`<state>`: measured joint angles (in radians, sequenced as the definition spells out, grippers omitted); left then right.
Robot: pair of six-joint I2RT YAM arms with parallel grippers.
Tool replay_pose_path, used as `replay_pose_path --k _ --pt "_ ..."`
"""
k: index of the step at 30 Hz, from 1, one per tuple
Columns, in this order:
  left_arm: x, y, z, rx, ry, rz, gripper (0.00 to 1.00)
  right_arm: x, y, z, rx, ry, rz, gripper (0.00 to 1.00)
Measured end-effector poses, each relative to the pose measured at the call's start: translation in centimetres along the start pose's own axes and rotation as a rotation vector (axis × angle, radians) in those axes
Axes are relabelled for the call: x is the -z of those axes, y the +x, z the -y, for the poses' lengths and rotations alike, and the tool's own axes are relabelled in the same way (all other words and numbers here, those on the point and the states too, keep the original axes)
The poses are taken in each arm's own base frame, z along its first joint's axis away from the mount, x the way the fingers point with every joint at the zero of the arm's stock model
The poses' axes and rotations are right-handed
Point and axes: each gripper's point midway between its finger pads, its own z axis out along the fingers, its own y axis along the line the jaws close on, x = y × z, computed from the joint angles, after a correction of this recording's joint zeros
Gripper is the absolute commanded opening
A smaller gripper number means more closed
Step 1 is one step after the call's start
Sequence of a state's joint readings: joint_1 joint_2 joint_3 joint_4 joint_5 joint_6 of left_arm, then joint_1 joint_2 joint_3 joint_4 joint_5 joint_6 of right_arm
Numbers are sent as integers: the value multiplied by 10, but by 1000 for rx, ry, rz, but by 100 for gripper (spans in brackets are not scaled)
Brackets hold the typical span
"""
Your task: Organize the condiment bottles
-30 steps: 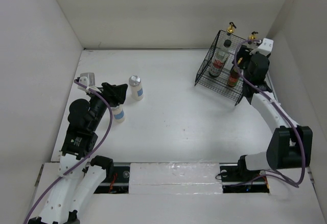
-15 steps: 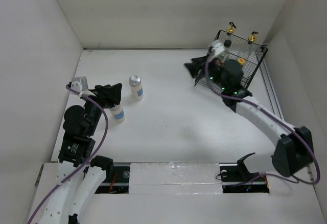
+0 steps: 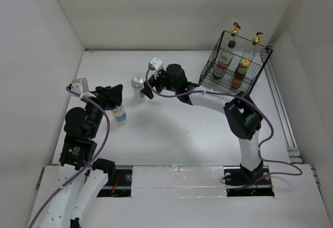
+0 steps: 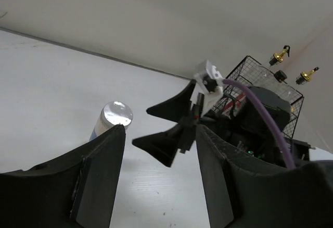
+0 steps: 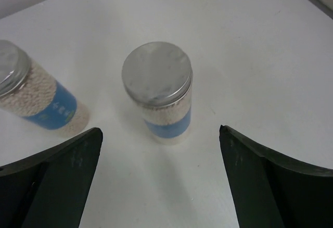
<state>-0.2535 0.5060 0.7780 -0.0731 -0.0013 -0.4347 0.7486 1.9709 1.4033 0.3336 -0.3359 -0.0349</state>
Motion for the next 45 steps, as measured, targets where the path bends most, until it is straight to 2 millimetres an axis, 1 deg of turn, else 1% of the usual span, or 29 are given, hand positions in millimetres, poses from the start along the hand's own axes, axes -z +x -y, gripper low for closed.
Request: replay_pose_path --k 2,5,10,13,17,19,21,23,26,27,28,30,32,35,37,38,39,41,43,45 --pt "0 0 0 0 0 0 52 -17 1 6 26 16 -7 100" --pt "0 0 0 0 0 0 52 -39 9 9 50 23 -25 100" --pt "0 0 0 0 1 -1 52 -62 30 5 61 -6 -73 100" --pt "0 0 0 0 1 -1 52 -75 34 4 64 -16 -79 96" --pt "0 0 0 0 1 -1 52 -83 31 2 45 -14 -54 67" --pt "0 0 0 0 1 -2 52 -84 27 1 21 -7 -34 61" --pt "0 1 0 0 0 -3 52 -83 26 1 -1 -2 -4 58" --pt "-1 1 0 -1 0 -3 52 -73 27 -3 -23 1 17 58" --pt "-1 1 1 -1 5 -5 52 -38 25 -5 -70 17 20 58" --pt "-1 1 1 -1 6 -6 52 -23 21 -5 -82 27 22 58" --pt "-1 1 1 -1 6 -6 52 -7 12 -3 -90 40 36 58" --pt "-1 1 1 -1 8 -7 52 33 -16 6 -97 89 89 58" --pt "0 2 2 -1 12 -9 52 75 -57 24 -87 158 181 57" --pt "-1 3 3 -1 16 -15 52 153 -124 60 -42 321 365 57" --pt "-2 4 3 -1 18 -21 52 204 -154 82 -12 455 466 57" --pt "-2 5 3 -1 18 -23 52 225 -163 90 -1 514 500 57" --pt "-2 5 3 -1 18 -24 52 242 -168 97 7 568 522 57" --pt "-3 5 3 -1 18 -25 52 262 -166 108 12 641 532 57" --pt "-3 5 3 -1 19 -25 52 271 -154 123 6 697 506 57" --pt "-3 5 3 -1 19 -25 52 274 -132 140 -11 744 444 57"
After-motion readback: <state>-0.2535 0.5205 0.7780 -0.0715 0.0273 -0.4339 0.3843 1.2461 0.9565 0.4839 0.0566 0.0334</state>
